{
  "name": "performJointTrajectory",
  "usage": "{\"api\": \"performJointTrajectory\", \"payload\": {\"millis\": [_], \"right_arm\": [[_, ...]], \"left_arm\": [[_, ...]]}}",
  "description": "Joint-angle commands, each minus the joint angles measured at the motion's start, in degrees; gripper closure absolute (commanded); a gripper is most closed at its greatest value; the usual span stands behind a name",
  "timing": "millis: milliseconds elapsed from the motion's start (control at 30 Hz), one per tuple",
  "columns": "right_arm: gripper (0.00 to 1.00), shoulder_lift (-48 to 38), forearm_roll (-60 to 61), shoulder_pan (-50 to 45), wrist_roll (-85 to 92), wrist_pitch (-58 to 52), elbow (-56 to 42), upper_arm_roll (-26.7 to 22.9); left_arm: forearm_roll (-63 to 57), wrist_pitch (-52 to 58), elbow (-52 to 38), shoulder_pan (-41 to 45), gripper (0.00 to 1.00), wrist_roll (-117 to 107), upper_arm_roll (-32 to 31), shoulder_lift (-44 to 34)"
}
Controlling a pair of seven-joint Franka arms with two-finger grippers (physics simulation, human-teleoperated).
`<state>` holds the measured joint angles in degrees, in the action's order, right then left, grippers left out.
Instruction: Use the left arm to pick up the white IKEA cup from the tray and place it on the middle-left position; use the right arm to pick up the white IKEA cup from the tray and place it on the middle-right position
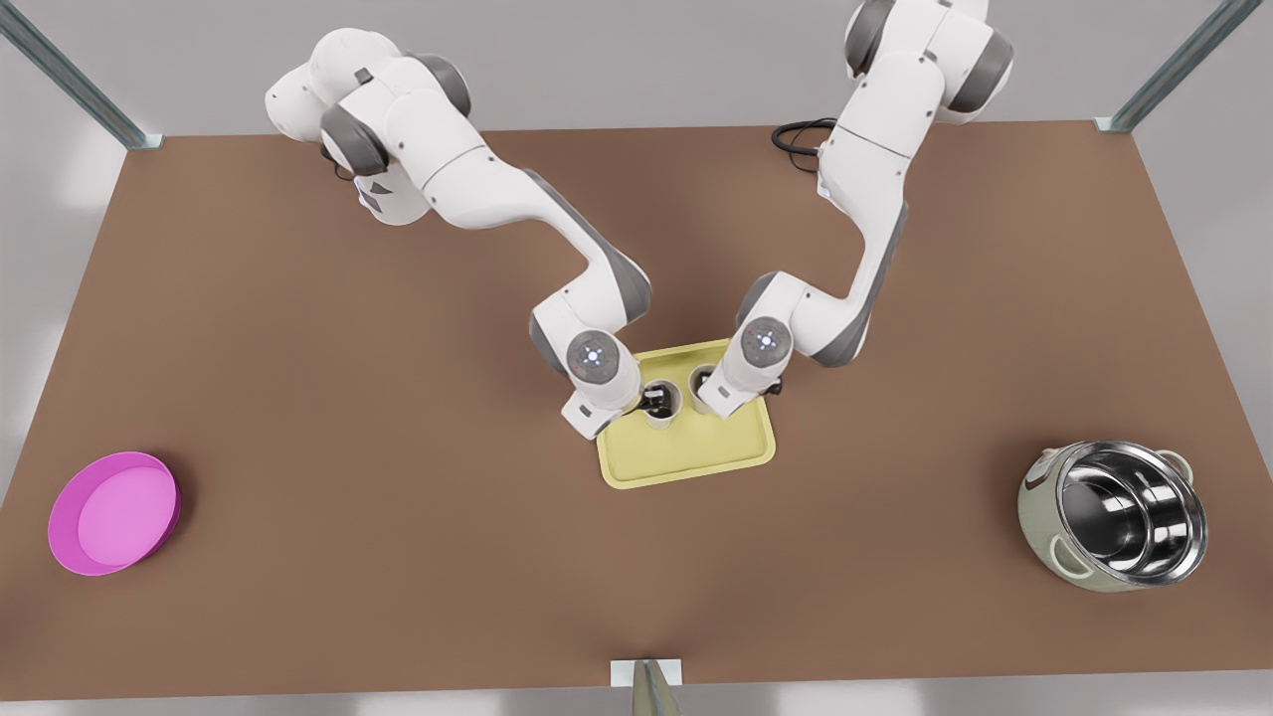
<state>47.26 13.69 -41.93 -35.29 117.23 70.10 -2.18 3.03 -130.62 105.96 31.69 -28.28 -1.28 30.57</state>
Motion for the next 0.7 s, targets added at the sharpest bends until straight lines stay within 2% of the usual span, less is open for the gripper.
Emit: {"api": "performJointTrajectory", "payload": {"millis": [0,67,100,133,167,267,300,400,567,667], "right_arm": [[0.00,0.0,0.8,-0.3,-8.0,0.5,-0.1,0.2],[0.00,0.0,0.9,-0.9,-8.0,0.5,-0.1,0.2],[0.00,0.1,1.4,-1.1,-8.0,0.5,-0.1,0.2],[0.00,0.6,2.2,-1.6,-8.0,0.5,-0.1,0.3],[0.00,0.8,2.0,-1.5,-7.8,0.5,-0.1,0.3],[0.00,1.8,1.8,-1.1,-7.2,0.5,-0.1,0.2],[0.04,2.0,1.7,-1.1,-7.1,0.5,-0.1,0.2],[0.06,3.1,1.9,-1.1,-7.2,0.8,-0.1,0.2],[0.40,3.5,4.9,-1.1,-7.6,0.7,-0.6,0.5],[0.56,3.5,6.4,-1.1,-7.8,0.7,-0.8,0.9]], "left_arm": [[0.0,-3.5,-0.1,0.1,0.00,-6.9,0.0,0.5],[0.0,-3.3,-0.1,0.1,0.01,-7.0,0.0,0.4],[0.0,-3.2,-0.1,0.1,0.08,-7.1,0.0,0.3],[0.0,-3.2,-0.1,0.5,0.26,-7.1,0.0,0.3],[0.0,-3.2,-0.1,0.5,0.40,-7.0,0.0,0.4],[0.0,-3.2,-0.3,0.4,0.63,-6.9,0.0,0.4],[0.0,-3.2,-0.3,0.4,0.66,-6.9,0.0,0.4],[0.0,-3.2,-0.3,0.4,0.74,-7.0,0.0,0.4],[0.0,-2.5,-1.5,0.0,0.76,-6.6,2.0,-1.8],[0.1,1.2,-5.3,-0.7,0.76,-5.9,10.9,-1.8]]}}
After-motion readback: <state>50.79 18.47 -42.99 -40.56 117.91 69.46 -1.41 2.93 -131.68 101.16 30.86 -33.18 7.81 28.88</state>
